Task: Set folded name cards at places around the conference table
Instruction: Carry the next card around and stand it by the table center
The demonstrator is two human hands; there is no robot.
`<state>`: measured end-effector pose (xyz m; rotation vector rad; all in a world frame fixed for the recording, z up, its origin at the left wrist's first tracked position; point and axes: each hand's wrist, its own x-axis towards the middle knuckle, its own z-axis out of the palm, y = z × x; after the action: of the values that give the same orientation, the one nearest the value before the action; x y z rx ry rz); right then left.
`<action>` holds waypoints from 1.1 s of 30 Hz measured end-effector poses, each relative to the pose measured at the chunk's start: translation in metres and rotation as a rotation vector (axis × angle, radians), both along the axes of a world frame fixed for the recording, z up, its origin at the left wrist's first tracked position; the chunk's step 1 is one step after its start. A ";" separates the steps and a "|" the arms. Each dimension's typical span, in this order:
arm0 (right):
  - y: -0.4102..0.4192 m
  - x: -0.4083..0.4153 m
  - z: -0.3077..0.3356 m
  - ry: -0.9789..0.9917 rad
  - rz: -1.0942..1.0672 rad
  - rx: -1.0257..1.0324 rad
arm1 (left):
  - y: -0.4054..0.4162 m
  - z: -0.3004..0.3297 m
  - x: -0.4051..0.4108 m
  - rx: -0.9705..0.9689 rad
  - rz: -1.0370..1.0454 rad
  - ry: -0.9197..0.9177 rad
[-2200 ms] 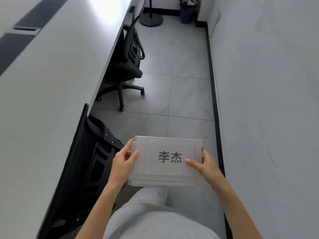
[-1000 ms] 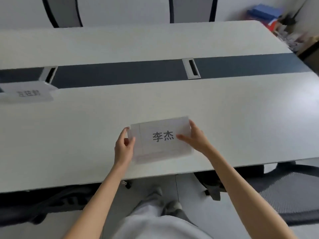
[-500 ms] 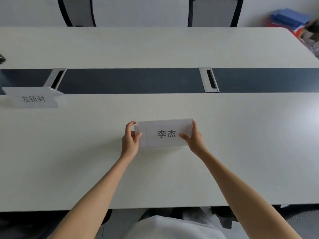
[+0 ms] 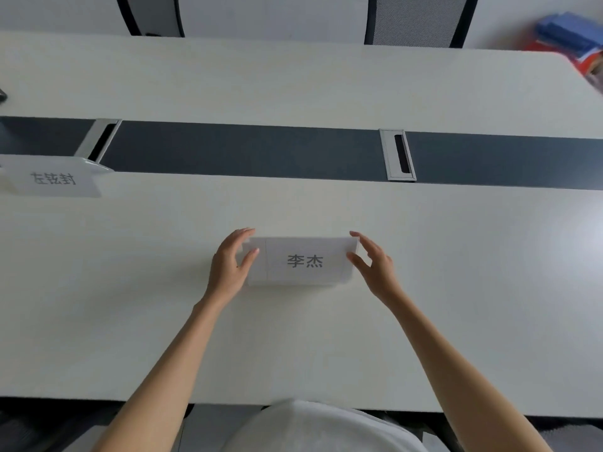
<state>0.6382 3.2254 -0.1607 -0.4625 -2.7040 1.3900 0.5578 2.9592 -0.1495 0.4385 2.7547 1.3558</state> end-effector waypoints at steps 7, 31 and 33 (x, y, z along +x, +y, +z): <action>0.021 -0.003 0.016 0.060 -0.010 -0.202 | 0.011 0.033 -0.013 0.142 -0.008 -0.115; 0.204 0.093 -0.033 -0.035 -0.559 -0.270 | 0.259 -0.012 0.037 0.097 -0.179 -0.400; 0.197 0.095 -0.030 -0.024 -0.560 -0.297 | 0.257 -0.015 0.040 0.148 -0.165 -0.475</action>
<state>0.7334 3.4228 -0.1910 -1.1518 -2.1231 1.5943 0.5980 3.2159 -0.1644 0.2929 2.2000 1.4092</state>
